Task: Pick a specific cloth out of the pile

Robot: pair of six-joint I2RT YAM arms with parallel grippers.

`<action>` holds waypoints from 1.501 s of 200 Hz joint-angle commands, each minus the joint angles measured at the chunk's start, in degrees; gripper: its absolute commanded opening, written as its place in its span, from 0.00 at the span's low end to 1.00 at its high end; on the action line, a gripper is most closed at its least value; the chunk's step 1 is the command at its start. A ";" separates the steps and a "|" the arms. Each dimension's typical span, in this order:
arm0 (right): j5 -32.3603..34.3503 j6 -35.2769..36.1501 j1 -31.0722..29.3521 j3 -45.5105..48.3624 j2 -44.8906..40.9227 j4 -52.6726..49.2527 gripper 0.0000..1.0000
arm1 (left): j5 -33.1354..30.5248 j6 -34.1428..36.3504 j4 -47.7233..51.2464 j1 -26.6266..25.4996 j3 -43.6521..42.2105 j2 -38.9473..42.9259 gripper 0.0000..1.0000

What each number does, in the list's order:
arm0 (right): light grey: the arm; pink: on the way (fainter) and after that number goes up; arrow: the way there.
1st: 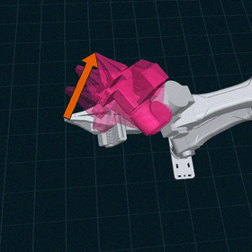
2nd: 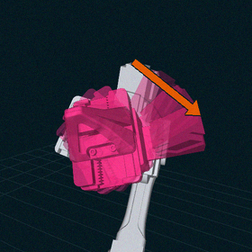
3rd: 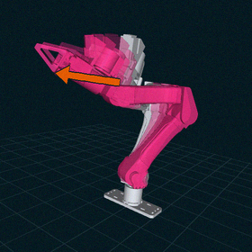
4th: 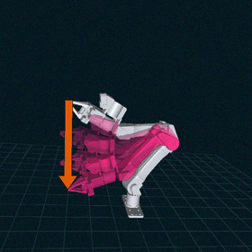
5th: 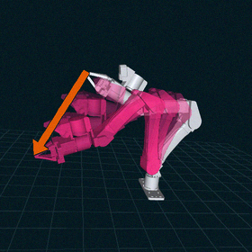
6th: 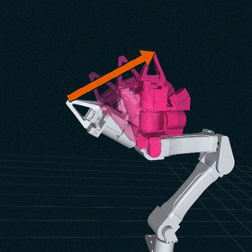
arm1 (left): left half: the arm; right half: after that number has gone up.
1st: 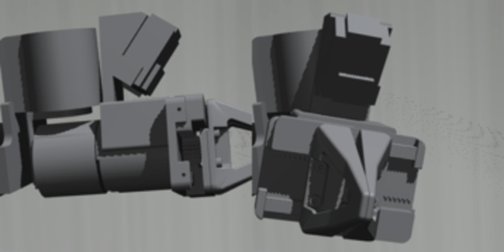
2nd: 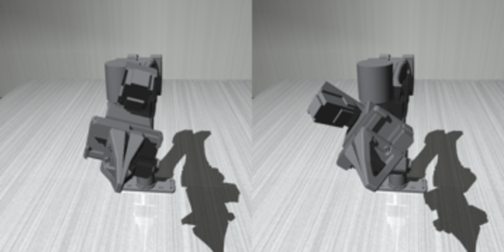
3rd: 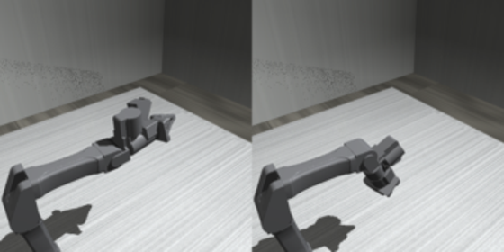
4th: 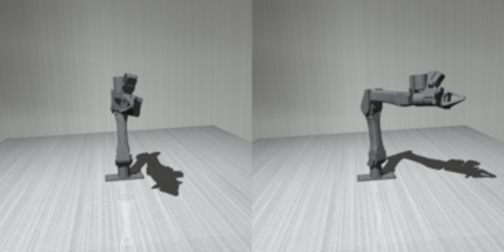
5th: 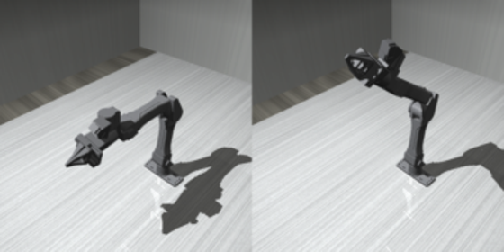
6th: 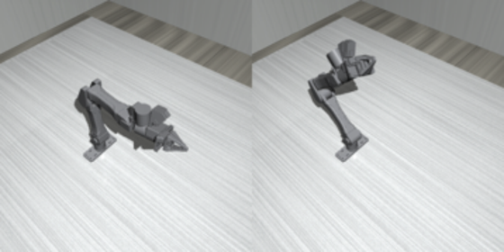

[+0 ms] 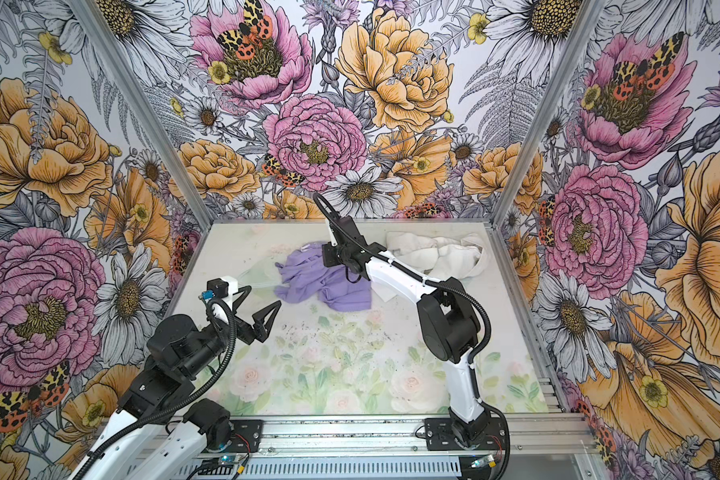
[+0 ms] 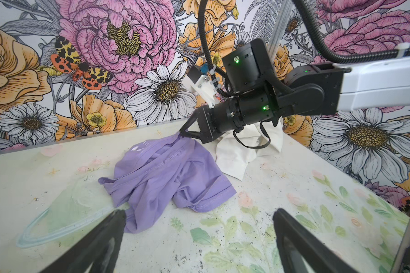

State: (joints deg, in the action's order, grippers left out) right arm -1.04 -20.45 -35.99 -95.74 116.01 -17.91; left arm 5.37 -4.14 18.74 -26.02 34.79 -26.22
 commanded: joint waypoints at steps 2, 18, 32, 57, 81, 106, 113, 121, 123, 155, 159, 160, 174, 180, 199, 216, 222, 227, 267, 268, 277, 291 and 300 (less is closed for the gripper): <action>6.39 1.32 0.82 2.57 -2.10 -1.89 0.04 | -1.14 -0.25 0.33 0.31 -0.68 0.46 0.99; 7.02 0.24 1.32 4.40 -1.74 -2.27 0.07 | -1.32 -0.25 0.33 0.35 -0.68 0.47 0.99; 7.23 -0.61 1.78 5.53 -1.02 -2.45 0.11 | -1.35 -0.27 0.33 0.36 -0.73 0.47 0.99; 6.84 -1.58 2.37 6.55 0.26 -2.90 0.27 | -1.28 -0.25 0.33 0.36 -0.73 0.20 0.99; 6.07 -2.83 2.75 6.62 1.39 -3.16 0.46 | -1.12 -0.25 0.33 0.36 -0.68 0.03 0.99; 4.51 -4.95 3.38 5.96 2.58 -3.11 0.63 | -1.23 -0.25 0.33 0.36 -0.68 -0.04 0.99; 4.13 -5.53 3.47 5.62 3.01 -3.16 0.68 | -1.22 -0.25 0.29 0.36 -0.75 0.03 0.99; 3.88 -6.09 3.57 5.46 3.46 -3.16 0.74 | -1.19 -0.25 0.33 0.36 -0.79 0.03 0.99; 3.77 -6.20 3.58 5.30 3.64 -3.13 0.75 | -1.20 -0.25 0.33 0.36 -0.78 0.03 0.99; 1.99 -8.40 4.08 3.71 6.17 -3.12 0.89 | -1.14 -0.20 0.33 0.36 -0.77 -0.06 0.99; 1.77 -8.66 4.12 3.52 6.48 -3.13 0.89 | -1.13 -0.25 0.29 0.36 -0.77 -0.06 0.99; 1.67 -8.69 4.15 3.45 6.54 -3.11 0.89 | -1.14 -0.25 0.31 0.36 -0.72 -0.06 0.99; 1.05 -9.55 4.21 2.73 7.53 -3.10 0.90 | -1.14 -0.25 0.33 0.36 -0.69 -0.06 0.99; 0.81 -9.94 4.25 2.47 7.96 -3.13 0.90 | -1.14 -0.21 0.33 0.34 -0.74 -0.06 0.99; -0.34 -10.77 4.25 1.59 8.97 -3.13 0.91 | -1.09 -0.23 0.34 0.33 -0.76 -0.02 0.99; -1.15 -11.10 4.24 1.18 9.48 -3.27 0.90 | -1.15 -0.25 0.33 0.35 -0.71 -0.06 0.99; -1.37 -11.15 4.24 1.11 9.50 -3.48 0.89 | -1.15 -0.23 0.33 0.32 -0.65 -0.06 0.99; -1.49 -11.11 4.20 1.09 9.58 -3.61 0.88 | -1.15 -0.25 0.29 0.30 -0.70 -0.14 0.99; -4.08 -11.14 4.02 -0.08 10.47 -5.98 0.78 | -1.14 -0.25 0.33 0.29 -0.70 -0.15 0.99; -4.16 -11.12 4.05 -0.11 10.47 -6.03 0.77 | -1.15 -0.25 0.33 0.32 -0.69 -0.15 0.99; -4.82 -11.11 3.87 -0.22 10.65 -6.59 0.76 | -1.06 -0.25 0.33 0.35 -0.77 -0.14 0.99; -5.37 -11.11 3.47 -0.72 11.14 -7.60 0.74 | -1.14 -0.23 0.33 0.35 -0.76 -0.15 0.99; -5.62 -11.19 3.14 -1.11 11.66 -8.33 0.73 | -1.15 -0.26 0.33 0.31 -0.77 -0.15 0.99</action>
State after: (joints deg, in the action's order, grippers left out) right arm -4.51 -31.33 -31.92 -94.45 125.49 -23.75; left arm 5.17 -4.14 18.74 -26.02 34.79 -26.35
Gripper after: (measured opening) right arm 0.744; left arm 0.986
